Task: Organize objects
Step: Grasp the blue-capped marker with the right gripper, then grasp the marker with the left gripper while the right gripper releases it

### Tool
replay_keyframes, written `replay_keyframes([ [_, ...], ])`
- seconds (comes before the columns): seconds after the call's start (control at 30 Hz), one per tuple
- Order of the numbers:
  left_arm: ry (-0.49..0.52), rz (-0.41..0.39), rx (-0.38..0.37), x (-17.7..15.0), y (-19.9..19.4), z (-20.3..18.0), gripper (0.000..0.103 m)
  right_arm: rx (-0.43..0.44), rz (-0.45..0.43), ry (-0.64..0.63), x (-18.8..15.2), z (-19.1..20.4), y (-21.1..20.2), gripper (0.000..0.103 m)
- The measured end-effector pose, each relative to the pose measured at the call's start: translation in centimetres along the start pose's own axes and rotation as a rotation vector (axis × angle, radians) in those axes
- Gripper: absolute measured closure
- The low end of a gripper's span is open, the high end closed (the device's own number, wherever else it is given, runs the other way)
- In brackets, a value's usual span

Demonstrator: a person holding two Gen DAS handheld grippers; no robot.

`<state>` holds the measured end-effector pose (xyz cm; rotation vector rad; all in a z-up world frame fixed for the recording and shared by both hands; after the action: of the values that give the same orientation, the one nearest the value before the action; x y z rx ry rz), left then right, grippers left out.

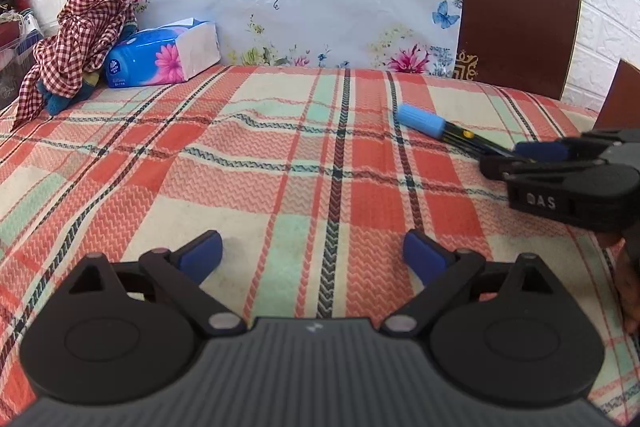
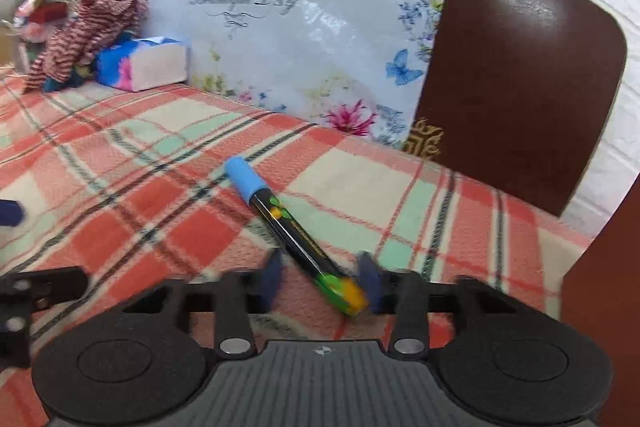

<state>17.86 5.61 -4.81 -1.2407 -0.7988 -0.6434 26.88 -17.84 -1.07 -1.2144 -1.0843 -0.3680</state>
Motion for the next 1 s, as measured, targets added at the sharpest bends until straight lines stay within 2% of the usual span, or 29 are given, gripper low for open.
replay_keyframes([
  [0.03,0.001,0.000,0.001,0.0,0.0,0.0,0.005,0.002,0.006,-0.016,-0.2,0.5,-0.3,0.087],
  [0.13,0.003,-0.001,0.002,0.0,0.0,-0.1,0.004,-0.024,0.018,-0.054,-1.4,2.1,-1.8,0.086],
  [0.23,0.007,-0.001,0.005,0.1,0.0,-0.1,0.004,0.003,0.026,-0.022,-3.0,2.8,-4.7,0.086],
  [0.43,0.018,-0.005,0.014,0.1,-0.1,-0.2,0.004,0.030,0.058,0.022,-8.3,4.4,-12.8,0.086],
  [0.57,0.029,-0.006,0.025,0.1,-0.3,-0.4,0.004,0.006,0.054,0.100,-11.8,5.4,-17.9,0.086],
  [0.73,0.073,0.017,0.095,0.2,-1.3,-1.0,0.004,-0.025,0.045,0.144,-13.5,5.7,-20.5,0.086],
  [0.77,0.082,0.034,0.108,0.2,-2.0,-1.4,0.008,-0.026,0.042,0.152,-13.6,5.7,-20.6,0.086],
  [0.8,0.076,0.063,0.086,0.1,-3.0,-1.8,0.020,-0.029,0.038,0.160,-13.7,5.8,-20.6,0.086],
  [0.9,0.017,0.182,-0.122,-0.4,-6.6,-4.2,0.029,-0.030,0.030,0.179,-13.8,5.6,-20.5,0.086],
  [1.0,0.033,0.277,-0.293,-1.2,-10.2,-7.7,0.039,-0.013,0.013,0.225,-13.9,5.2,-20.7,0.086],
])
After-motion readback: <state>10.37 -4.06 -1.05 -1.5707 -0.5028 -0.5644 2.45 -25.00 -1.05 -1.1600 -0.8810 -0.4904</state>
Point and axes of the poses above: each gripper's, at about its wrist camera, not at the fingertips, and y roughly the way its jaws point, z to its left, x to its top, the point moved 6 cm from there along y, roughly the way its jaws point, and after that the axes turned 14 degrees about x, right-handed, at the moved point
